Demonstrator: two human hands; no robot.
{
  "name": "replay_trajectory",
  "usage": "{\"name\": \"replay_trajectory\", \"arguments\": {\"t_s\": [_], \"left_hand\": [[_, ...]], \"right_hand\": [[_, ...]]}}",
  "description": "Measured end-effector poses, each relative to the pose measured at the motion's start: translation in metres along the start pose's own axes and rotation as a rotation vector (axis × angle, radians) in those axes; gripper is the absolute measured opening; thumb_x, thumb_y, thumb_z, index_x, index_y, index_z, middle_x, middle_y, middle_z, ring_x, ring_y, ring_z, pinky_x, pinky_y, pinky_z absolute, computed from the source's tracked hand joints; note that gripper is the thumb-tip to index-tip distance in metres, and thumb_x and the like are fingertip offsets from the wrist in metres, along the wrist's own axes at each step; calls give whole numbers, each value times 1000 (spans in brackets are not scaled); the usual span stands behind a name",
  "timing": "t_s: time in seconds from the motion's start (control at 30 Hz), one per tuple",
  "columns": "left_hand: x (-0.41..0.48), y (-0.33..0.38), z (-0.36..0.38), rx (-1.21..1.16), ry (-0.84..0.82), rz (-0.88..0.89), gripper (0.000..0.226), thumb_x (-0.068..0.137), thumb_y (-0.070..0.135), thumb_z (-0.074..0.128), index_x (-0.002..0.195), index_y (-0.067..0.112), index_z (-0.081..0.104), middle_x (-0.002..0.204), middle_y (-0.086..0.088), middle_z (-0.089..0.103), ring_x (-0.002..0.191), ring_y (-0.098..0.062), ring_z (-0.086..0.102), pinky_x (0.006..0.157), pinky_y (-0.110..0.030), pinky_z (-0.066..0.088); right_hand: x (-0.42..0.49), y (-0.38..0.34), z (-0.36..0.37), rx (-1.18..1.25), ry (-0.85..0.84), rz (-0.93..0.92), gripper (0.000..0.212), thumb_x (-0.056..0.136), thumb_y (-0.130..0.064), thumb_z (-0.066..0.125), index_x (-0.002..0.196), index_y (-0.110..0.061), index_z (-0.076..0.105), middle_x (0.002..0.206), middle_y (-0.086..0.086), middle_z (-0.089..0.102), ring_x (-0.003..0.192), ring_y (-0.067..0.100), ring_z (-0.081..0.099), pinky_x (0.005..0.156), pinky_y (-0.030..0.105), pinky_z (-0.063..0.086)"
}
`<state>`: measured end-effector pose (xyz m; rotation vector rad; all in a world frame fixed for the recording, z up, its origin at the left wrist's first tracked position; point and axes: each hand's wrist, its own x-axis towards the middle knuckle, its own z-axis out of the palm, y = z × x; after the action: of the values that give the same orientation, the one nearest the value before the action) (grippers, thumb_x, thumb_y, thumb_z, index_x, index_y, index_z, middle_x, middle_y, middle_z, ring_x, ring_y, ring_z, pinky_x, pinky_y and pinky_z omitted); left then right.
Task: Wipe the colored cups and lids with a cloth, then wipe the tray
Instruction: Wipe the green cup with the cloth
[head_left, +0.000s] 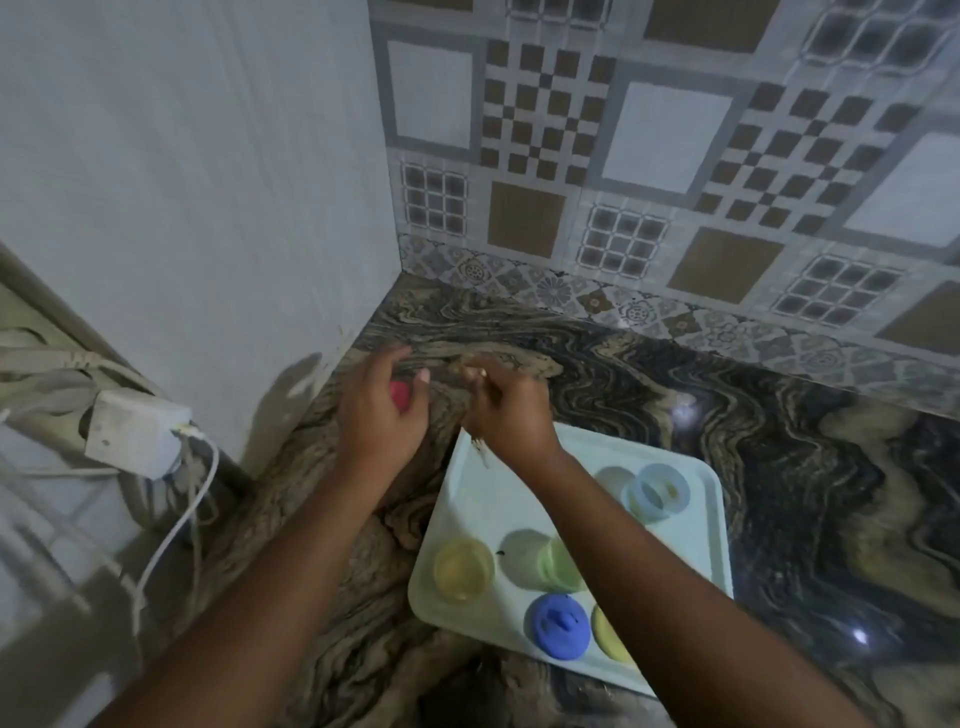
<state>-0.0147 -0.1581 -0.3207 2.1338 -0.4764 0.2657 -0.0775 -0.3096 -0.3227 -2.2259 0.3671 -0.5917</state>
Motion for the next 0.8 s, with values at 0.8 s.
{"name": "replay_trajectory", "arguments": {"t_s": [0.8], "left_hand": [[-165, 73, 48, 551, -675, 359, 23, 87, 33, 63, 107, 33, 74, 138, 14, 54, 129, -21, 39, 91, -42, 32]], "right_hand": [[-178, 40, -128, 55, 86, 307, 26, 102, -26, 59, 114, -8, 73, 92, 12, 78, 84, 21, 71, 75, 38, 54]]}}
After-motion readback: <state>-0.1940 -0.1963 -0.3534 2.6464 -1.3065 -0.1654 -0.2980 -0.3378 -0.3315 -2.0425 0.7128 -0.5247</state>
